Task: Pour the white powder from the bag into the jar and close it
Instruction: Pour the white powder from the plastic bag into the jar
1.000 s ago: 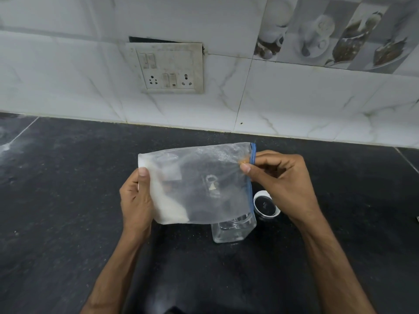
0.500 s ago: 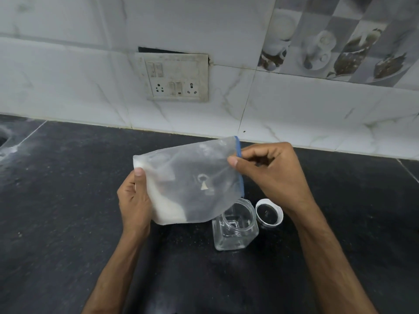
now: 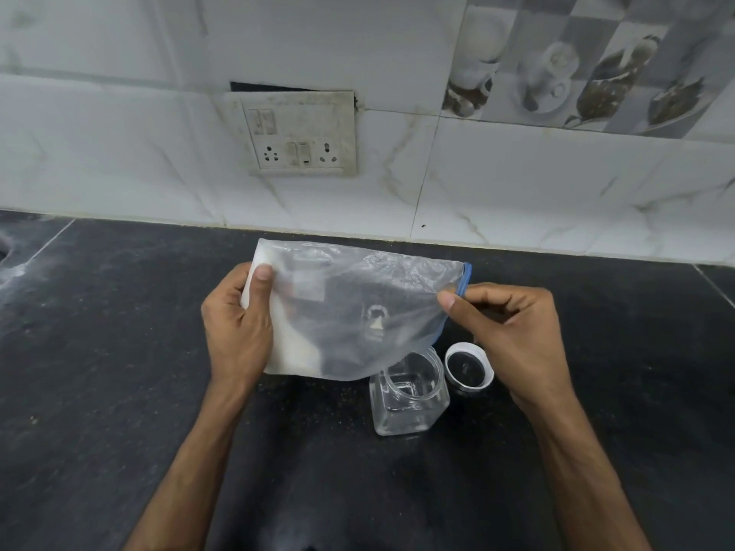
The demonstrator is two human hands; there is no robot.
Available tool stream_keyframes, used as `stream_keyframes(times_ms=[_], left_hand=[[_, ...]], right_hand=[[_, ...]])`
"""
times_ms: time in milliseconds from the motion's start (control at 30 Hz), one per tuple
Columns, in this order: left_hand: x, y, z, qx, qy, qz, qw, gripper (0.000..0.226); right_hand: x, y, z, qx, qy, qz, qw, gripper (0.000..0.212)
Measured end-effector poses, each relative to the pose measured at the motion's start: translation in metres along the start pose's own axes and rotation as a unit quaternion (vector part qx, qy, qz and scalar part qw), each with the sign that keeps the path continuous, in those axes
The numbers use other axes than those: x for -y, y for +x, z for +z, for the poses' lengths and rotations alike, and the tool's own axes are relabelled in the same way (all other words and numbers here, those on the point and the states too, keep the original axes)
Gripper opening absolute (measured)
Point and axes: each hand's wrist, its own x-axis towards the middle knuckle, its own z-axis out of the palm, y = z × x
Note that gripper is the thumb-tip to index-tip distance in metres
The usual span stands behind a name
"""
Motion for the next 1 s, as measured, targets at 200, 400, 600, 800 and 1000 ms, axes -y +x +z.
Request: stream_keyframes(times_ms=[200, 400, 600, 800, 1000], left_hand=[[0.0, -0.001, 0.004, 0.011, 0.013, 0.01, 1.0, 0.028], [-0.001, -0.001, 0.005, 0.013, 0.024, 0.023, 0.999, 0.027], [-0.002, 0.0, 0.007, 0.013, 0.024, 0.033, 0.999, 0.029], [0.0, -0.002, 0.01, 0.03, 0.013, 0.024, 0.999, 0.037], [-0.005, 0.0, 0.009, 0.036, 0.009, 0.033, 0.999, 0.039]], right_hand=[[-0.001, -0.011, -0.002, -0.026, 0.021, 0.006, 0.999, 0.009], [-0.006, -0.02, -0.003, -0.021, 0.023, 0.0, 1.0, 0.013], [-0.027, -0.021, -0.001, 0.035, 0.066, -0.019, 0.997, 0.043], [-0.051, -0.019, -0.003, 0.144, 0.075, -0.027, 0.986, 0.032], [-0.072, -0.016, -0.002, 0.149, 0.009, 0.069, 0.986, 0.016]])
